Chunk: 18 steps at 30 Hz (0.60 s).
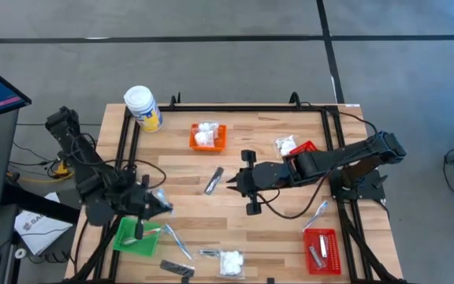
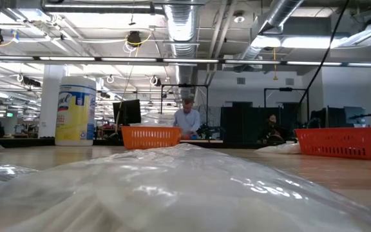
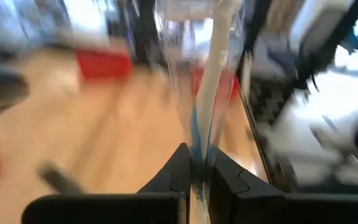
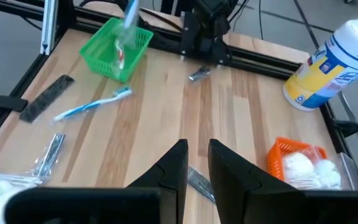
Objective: Pick & Place Travel size toiletries
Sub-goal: Put the light blue toothbrush into the green basket
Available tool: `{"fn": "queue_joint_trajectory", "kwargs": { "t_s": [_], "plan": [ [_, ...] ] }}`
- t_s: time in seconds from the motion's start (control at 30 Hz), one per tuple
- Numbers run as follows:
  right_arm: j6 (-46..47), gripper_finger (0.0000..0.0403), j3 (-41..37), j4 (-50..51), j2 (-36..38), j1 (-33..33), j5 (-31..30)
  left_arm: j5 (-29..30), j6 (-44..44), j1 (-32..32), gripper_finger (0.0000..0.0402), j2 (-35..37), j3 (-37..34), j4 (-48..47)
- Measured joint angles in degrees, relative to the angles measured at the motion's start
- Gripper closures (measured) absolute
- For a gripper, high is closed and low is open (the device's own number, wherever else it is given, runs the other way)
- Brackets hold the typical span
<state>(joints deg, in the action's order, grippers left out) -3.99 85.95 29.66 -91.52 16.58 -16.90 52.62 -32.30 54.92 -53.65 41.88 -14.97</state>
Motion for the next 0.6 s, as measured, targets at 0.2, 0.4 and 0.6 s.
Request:
{"fn": "queue_joint_trajectory", "kwargs": {
  "t_s": [0.2,0.4,0.6],
  "plan": [
    [0.0,0.0347,0.0,0.1,-0.3,-0.9,0.1,-18.8,-23.0,-1.3,0.0390,-3.1,0.2,-18.0],
    [0.5,0.0347,0.0,0.1,-0.3,-1.8,0.1,-38.8,-42.3,0.7,0.0390,-3.6,0.2,-33.6],
    [0.6,0.0347,0.0,0.6,-0.3,-2.2,0.1,-41.1,-45.8,5.0,0.0389,-3.7,0.2,-34.7]
  ]
}}
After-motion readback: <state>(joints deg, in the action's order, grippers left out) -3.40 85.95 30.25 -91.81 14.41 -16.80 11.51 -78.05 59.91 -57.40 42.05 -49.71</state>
